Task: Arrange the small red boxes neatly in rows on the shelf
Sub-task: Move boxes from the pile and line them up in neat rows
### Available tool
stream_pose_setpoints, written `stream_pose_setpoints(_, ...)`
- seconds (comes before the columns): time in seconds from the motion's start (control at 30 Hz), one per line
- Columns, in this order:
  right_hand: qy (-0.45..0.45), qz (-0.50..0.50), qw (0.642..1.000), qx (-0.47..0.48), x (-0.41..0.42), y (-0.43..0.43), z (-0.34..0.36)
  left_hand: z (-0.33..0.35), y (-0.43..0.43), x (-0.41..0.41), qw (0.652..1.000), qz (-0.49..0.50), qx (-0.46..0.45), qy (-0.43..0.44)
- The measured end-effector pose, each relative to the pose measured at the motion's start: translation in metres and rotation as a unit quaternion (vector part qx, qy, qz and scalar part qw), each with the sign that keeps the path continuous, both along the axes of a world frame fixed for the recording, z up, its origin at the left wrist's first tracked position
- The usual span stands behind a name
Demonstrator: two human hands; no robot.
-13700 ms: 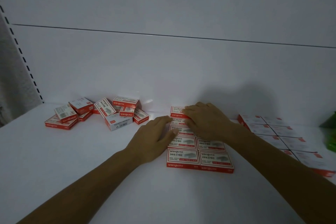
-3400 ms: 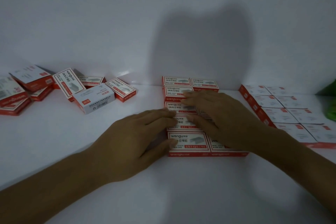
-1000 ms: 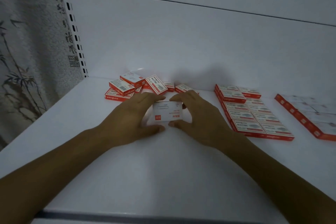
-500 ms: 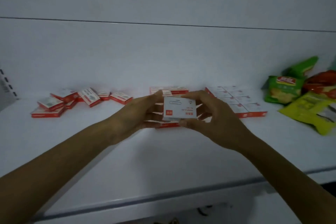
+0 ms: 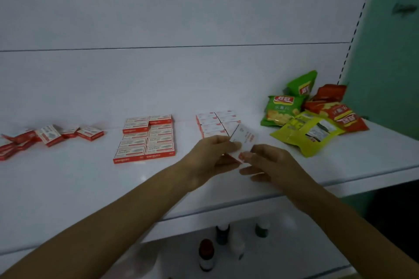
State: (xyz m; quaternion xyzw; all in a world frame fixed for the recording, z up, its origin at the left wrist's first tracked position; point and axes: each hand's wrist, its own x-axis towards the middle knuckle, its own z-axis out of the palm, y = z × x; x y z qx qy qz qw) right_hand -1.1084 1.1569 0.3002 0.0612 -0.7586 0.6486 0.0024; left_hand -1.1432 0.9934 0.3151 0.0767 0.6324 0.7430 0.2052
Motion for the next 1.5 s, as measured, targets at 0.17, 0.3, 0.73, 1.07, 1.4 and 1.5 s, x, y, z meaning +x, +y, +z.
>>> stream_pose_setpoints(0.17, -0.017, 0.008, 0.995, -0.094, -0.007, 0.007, -0.003, 0.000, 0.025, 0.011, 0.995, 0.078, -0.002, 0.055)
stream_pose_setpoints(0.3, -0.011, 0.015, 0.997, -0.074, -0.020, 0.016, 0.001, -0.004, 0.018, 0.007, 0.943, 0.115, -0.207, 0.236)
stream_pose_setpoints(0.73, 0.194, 0.040, 0.906, 0.374, -0.052, 0.016, -0.012, -0.032, -0.021, 0.004, 0.828, 0.144, -0.459, 0.290)
stream_pose_setpoints(1.07, 0.306, 0.035, 0.819, 0.484, -0.080, -0.003, -0.025, -0.040, -0.022, 0.001, 0.816, 0.125, -0.487, 0.286)
stream_pose_setpoints(1.4, 0.276, -0.059, 0.843, 0.458, -0.083, 0.001, -0.034, -0.042, -0.023, -0.006, 0.820, 0.119, -0.480, 0.287)
stream_pose_setpoints(1.5, 0.280, -0.050, 0.845, 0.453, -0.085, 0.002, -0.033, -0.042, -0.023, -0.007, 0.811, 0.118, -0.491, 0.295)
